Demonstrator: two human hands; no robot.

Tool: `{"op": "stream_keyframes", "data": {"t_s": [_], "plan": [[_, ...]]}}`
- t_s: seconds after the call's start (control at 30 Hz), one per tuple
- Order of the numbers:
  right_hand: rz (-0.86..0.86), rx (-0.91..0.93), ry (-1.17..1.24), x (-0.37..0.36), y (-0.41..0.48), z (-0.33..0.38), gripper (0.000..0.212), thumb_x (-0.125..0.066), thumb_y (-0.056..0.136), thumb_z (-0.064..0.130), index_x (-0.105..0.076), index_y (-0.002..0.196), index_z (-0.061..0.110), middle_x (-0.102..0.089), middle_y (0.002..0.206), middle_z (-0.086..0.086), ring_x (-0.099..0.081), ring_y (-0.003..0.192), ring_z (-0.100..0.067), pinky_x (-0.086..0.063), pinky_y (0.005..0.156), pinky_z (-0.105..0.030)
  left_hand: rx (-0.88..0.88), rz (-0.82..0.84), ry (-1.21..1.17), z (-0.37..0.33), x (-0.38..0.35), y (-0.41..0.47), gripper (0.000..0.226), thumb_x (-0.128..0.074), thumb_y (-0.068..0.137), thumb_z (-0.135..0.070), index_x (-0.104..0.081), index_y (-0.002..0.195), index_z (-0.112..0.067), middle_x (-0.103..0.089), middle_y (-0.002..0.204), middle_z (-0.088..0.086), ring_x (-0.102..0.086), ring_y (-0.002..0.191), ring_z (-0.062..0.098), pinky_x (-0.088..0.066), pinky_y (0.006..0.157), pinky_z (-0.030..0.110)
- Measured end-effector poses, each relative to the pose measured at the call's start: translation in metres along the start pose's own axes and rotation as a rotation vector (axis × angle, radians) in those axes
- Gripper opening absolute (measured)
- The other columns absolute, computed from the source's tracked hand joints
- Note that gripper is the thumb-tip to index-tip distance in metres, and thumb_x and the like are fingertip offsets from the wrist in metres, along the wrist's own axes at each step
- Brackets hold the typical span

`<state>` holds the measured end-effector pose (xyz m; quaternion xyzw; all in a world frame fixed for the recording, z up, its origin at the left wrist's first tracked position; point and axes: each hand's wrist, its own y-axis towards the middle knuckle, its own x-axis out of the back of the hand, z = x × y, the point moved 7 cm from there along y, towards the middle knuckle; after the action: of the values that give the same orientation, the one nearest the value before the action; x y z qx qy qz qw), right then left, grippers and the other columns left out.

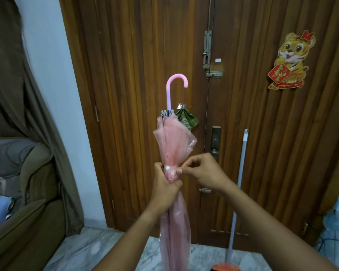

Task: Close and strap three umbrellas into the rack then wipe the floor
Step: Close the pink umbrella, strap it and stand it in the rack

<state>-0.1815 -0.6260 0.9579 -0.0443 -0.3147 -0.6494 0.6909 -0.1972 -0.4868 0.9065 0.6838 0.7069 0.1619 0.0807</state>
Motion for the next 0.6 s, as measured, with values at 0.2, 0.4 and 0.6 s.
{"op": "stream_keyframes", "data": {"t_s": [0.2,0.4,0.6], "plan": [[0.008,0.026,0.135,0.019,-0.006,0.004,0.020,-0.081,0.083,0.025,-0.076,0.081,0.006,-0.076,0.079,-0.004,-0.073,0.083,-0.015,-0.058,0.079,-0.024,0.078,0.164,-0.284,-0.011,-0.002,0.006,0.075,-0.065,0.072,0.006,-0.039,0.137,-0.019,-0.058,0.098,0.013,-0.064,0.068,0.015,-0.051,0.057,0.028],[0.074,-0.049,0.354,0.023,-0.011,-0.004,0.028,-0.074,0.089,0.020,-0.073,0.105,-0.003,-0.075,0.106,-0.016,-0.071,0.096,-0.011,-0.054,0.082,-0.020,0.142,0.343,-0.532,-0.024,-0.022,0.007,0.092,-0.065,0.064,0.006,-0.038,0.146,-0.025,-0.066,0.086,0.014,-0.065,0.068,0.023,-0.052,0.063,0.036],[0.098,-0.068,0.548,0.026,-0.015,-0.010,0.043,-0.074,0.083,0.028,-0.069,0.121,0.009,-0.073,0.117,-0.011,-0.068,0.116,-0.027,-0.055,0.101,-0.044,-0.048,0.252,-0.231,-0.046,-0.012,0.005,0.065,-0.082,0.077,-0.003,-0.055,0.132,-0.025,-0.072,0.115,-0.001,-0.070,0.106,0.015,-0.055,0.082,0.021]]}}
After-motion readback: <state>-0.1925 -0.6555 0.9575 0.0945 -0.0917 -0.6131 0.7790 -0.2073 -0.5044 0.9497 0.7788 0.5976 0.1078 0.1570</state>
